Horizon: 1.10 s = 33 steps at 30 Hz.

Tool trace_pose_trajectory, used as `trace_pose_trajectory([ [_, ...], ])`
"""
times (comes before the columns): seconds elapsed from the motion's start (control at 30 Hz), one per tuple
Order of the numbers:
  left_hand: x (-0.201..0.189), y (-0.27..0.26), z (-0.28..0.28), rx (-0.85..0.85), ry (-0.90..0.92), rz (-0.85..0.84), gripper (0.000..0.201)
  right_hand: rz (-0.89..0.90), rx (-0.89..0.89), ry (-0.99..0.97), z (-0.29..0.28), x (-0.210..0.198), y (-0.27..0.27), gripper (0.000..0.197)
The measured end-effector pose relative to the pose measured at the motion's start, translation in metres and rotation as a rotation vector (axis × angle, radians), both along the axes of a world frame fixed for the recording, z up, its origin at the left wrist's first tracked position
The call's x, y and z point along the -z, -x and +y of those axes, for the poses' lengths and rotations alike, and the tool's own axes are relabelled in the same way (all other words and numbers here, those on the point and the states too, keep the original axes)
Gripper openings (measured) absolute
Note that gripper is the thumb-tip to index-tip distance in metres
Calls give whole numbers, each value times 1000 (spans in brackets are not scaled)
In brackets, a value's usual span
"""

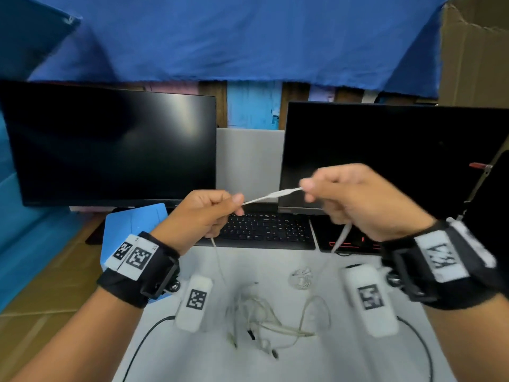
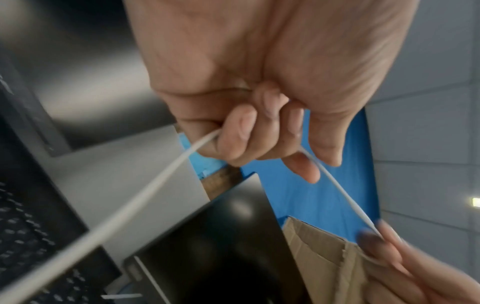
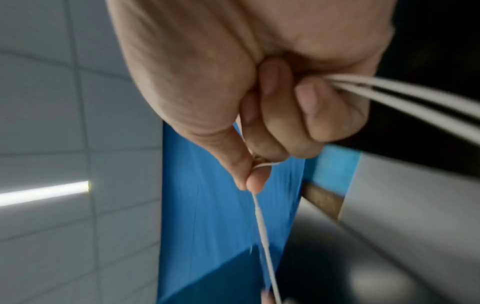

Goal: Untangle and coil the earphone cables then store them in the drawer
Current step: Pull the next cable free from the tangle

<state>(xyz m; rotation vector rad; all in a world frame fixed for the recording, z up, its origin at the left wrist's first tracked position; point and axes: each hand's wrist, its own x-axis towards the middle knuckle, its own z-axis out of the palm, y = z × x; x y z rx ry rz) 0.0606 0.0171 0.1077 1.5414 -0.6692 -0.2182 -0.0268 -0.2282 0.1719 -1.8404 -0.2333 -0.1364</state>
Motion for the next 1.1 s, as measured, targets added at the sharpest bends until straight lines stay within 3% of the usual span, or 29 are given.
trace_pose_trajectory([
  [0.07,15,-4,17,-35,-46,-8,50,-32,147,19,-41,-1,18,27],
  [0.13,29,-3,29,-64,-140,-24,53,-5,251,201,-82,10,34,35],
  [0.27,53,9,30,-93,-273,-21,20,267,313,487,-145,51,56,66],
  [0.33,64,11,23,-103,-286,-20,10,387,365,639,-160,72,58,49],
  [0.4,72,13,12,-79,-319,-24,16,469,337,759,-160,92,57,29],
  [0.5,76,17,-13,-18,-295,-14,15,492,213,906,-125,109,55,31],
  [0.57,77,20,-33,11,-269,-11,18,385,197,854,-87,117,51,44],
  [0.67,77,28,-61,52,-239,-38,14,252,50,403,-21,122,49,65],
  [0.73,76,33,-72,62,-201,-45,12,219,-38,210,5,130,43,46],
  [0.8,78,35,-74,44,-163,-18,10,171,21,141,13,135,37,18],
  [0.87,87,29,-65,-12,-174,-7,8,163,84,124,3,139,33,25],
  [0.97,98,14,-37,-112,-240,74,7,273,5,251,-23,137,37,28],
  [1.1,102,5,-4,-45,-542,113,20,397,-71,450,-43,138,43,12],
])
